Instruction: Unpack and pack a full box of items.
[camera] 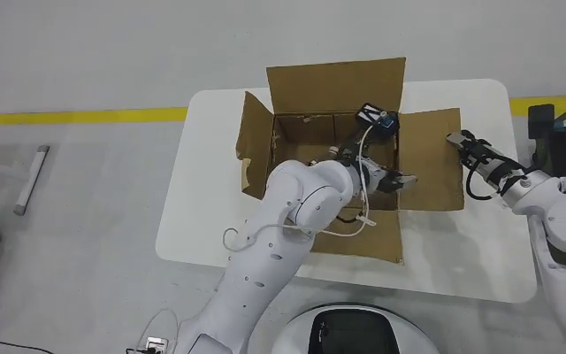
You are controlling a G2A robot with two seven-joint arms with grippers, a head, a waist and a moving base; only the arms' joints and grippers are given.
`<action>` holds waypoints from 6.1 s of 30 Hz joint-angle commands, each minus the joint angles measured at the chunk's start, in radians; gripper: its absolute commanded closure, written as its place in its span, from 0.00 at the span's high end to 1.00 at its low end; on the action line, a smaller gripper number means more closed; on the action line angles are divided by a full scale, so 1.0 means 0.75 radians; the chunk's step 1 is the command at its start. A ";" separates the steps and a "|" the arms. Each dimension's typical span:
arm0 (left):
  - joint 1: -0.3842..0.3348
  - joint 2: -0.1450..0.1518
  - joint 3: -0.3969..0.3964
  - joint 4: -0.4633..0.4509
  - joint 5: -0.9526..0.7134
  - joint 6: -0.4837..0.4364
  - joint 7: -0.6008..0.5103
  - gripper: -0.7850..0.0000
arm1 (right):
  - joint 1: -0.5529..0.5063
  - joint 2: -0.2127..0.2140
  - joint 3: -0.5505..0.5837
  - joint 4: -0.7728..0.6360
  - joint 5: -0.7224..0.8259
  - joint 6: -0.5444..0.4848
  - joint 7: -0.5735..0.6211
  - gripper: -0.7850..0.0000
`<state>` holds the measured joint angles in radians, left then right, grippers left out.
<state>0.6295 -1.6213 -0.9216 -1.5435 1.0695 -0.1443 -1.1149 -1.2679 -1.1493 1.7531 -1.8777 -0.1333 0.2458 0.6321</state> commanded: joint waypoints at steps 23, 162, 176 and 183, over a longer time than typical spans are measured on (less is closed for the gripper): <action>0.062 0.037 0.000 0.030 0.210 -0.120 -0.161 1.00 | -0.016 0.016 -0.022 -0.005 0.008 0.006 -0.055 0.00; 0.047 0.018 -0.525 -0.298 1.276 0.345 -0.364 0.00 | 0.088 0.038 -0.523 -0.087 -0.584 -0.215 -0.571 1.00; 0.270 0.008 -0.604 -0.373 1.029 0.190 -0.561 0.00 | 0.077 0.019 -0.591 -0.035 -0.649 -0.168 -0.530 1.00; 0.401 -0.003 -0.654 -0.379 0.922 0.108 -0.561 0.00 | 0.081 0.012 -0.578 -0.034 -0.638 -0.155 -0.514 1.00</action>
<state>0.9152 -1.6218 -1.4105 -1.8296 1.7706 -0.0593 -1.5358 -1.2073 -1.1394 1.3187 -1.9031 -0.6124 0.1291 0.2448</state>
